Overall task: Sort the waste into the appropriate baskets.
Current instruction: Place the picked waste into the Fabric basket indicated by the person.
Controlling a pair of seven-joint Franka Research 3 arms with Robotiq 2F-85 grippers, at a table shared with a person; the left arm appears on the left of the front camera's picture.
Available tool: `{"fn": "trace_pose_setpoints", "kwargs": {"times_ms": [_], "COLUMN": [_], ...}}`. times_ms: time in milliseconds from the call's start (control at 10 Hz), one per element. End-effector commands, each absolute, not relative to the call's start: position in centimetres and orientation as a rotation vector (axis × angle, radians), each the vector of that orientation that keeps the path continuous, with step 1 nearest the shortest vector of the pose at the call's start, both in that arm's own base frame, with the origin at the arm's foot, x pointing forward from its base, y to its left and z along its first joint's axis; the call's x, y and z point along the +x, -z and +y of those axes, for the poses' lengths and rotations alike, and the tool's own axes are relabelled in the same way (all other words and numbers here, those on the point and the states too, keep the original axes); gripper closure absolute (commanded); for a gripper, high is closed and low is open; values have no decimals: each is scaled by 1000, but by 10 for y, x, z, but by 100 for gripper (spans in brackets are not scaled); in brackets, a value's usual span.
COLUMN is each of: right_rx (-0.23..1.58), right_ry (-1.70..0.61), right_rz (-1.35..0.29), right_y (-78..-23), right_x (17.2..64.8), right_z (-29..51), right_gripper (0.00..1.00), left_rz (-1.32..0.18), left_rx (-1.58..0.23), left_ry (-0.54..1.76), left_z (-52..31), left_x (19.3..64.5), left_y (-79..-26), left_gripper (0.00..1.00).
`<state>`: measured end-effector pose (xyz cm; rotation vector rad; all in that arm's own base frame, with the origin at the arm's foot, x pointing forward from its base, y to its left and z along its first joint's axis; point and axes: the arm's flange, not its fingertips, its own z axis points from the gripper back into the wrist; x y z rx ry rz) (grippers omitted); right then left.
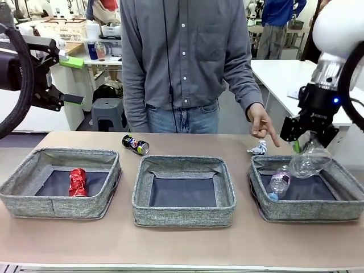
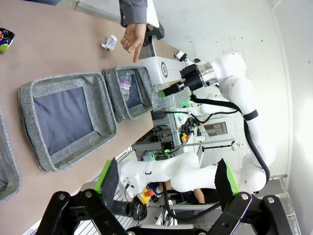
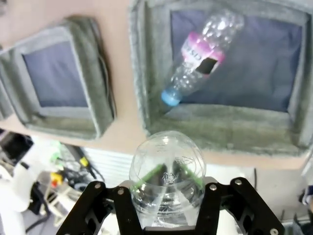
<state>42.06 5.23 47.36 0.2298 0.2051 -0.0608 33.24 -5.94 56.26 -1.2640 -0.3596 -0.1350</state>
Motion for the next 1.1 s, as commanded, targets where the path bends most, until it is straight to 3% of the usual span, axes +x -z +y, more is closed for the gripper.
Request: {"fn": "trace_pose_setpoints", "kwargs": {"times_ms": [0, 600, 700, 800, 1000], "right_rx": [269, 320, 312, 312, 310], "right_ry": [177, 203, 211, 214, 226], "right_rz": [153, 142, 142, 130, 131], "right_y": [-461, -455, -455, -456, -456], "right_x": [425, 424, 424, 424, 423], "right_z": [47, 39, 39, 39, 38], "right_gripper": [86, 86, 70, 30, 0], "left_rz": [-353, -353, -353, -353, -353], "left_rx": [-1273, -1273, -1273, -1273, -1273], "left_ry": [131, 131, 131, 131, 131], "left_z": [-60, -60, -60, -60, -60], "left_x": [331, 331, 331, 331, 331], "left_y": [-566, -566, -566, -566, -566], "left_gripper": [0, 0, 0, 0, 0]}}
